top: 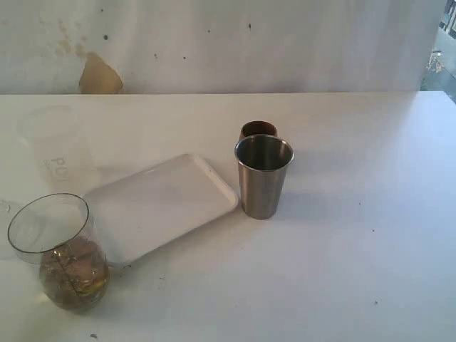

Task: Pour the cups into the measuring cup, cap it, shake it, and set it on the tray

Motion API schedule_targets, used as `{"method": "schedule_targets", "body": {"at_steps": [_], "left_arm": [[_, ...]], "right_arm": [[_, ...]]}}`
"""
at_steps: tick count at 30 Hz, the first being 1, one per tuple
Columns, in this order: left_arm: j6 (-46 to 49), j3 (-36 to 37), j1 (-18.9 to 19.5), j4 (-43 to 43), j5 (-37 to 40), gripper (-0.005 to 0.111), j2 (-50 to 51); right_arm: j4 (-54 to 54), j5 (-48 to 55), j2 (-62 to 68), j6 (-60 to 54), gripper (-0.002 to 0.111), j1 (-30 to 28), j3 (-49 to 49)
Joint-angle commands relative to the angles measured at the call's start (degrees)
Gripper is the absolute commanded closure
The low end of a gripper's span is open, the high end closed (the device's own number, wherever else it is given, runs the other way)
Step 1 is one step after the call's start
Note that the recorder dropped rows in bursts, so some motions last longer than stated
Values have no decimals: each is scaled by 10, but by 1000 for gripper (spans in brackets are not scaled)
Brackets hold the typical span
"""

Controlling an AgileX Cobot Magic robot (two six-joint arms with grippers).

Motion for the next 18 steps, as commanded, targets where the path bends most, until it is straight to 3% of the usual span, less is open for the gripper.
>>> {"method": "schedule_targets", "body": {"at_steps": [1,4,18], "left_arm": [[1,3,-3,-3,0,107,-3],[1,3,-3,-3,0,107,-3],[1,3,-3,-3,0,107,-3]], "right_arm": [[4,99,-4,-6,108,-2,3],[4,158,-4,8,108,-2,3],[4,163,-4,14,108,-1,3]]}}
